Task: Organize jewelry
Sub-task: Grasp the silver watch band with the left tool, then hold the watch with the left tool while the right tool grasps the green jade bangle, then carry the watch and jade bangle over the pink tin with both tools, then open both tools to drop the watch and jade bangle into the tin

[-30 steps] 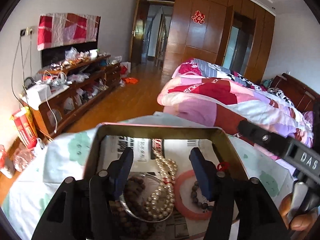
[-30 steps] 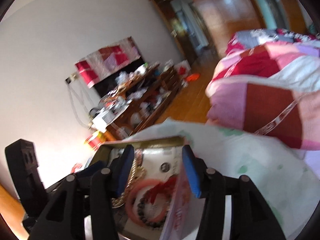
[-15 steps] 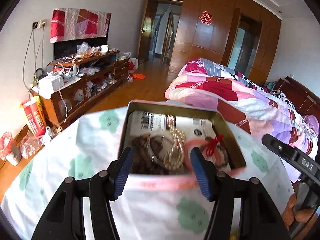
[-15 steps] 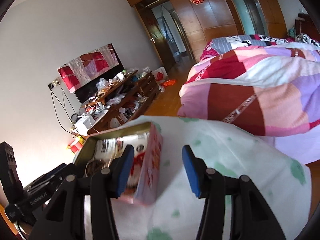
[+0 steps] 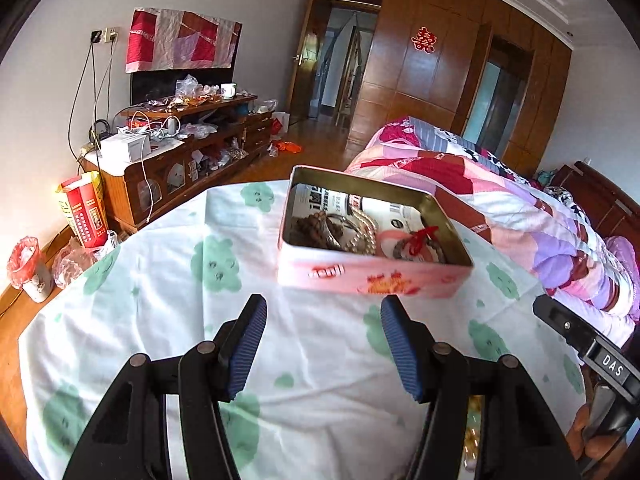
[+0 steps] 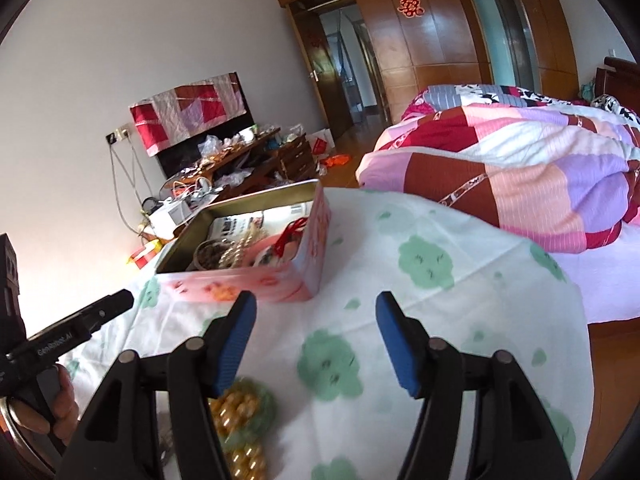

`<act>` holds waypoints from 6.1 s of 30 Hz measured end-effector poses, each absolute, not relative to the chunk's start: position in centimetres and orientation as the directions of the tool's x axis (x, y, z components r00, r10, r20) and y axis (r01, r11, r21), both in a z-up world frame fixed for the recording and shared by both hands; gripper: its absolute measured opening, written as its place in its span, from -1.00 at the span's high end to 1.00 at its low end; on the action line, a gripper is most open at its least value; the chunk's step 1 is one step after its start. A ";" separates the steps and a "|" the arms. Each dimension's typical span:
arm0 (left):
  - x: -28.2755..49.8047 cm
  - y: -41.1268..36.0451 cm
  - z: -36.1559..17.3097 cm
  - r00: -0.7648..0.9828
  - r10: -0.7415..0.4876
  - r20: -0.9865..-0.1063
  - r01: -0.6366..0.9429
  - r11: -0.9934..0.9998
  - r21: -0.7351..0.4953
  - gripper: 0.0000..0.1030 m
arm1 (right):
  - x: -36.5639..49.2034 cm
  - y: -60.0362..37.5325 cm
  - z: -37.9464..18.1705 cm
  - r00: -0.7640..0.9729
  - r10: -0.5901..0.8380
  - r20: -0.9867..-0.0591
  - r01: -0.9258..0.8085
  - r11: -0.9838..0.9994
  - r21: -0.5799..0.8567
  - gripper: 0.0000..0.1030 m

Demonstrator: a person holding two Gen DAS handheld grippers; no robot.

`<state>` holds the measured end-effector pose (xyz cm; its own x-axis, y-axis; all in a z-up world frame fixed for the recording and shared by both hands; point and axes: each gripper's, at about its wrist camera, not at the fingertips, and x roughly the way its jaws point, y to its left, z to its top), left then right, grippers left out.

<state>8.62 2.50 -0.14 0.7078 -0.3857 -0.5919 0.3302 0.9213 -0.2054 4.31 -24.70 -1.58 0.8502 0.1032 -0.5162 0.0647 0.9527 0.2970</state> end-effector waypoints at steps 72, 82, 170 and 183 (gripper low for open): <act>2.7 4.0 -1.4 0.674 -0.456 -0.582 0.358 0.890 -0.282 0.72 | 5.0 -17.9 -5.7 0.610 0.286 -0.739 -0.148 0.957 0.248 0.06; 2.8 3.8 -1.6 0.669 -0.458 -0.586 0.359 0.889 -0.285 0.72 | 3.7 -18.5 -4.2 0.693 0.322 -0.645 -0.174 0.943 0.283 0.29; 20.8 -5.9 0.0 0.716 -0.475 -0.512 0.448 0.875 -0.185 0.72 | 22.3 -24.7 -2.6 0.780 0.282 -0.558 -0.020 0.903 0.429 0.73; 21.3 -7.2 -1.4 0.717 -0.352 -0.602 0.403 0.914 -0.054 0.53 | 21.7 -23.1 -2.7 0.806 0.195 -0.559 -0.049 0.963 0.265 0.29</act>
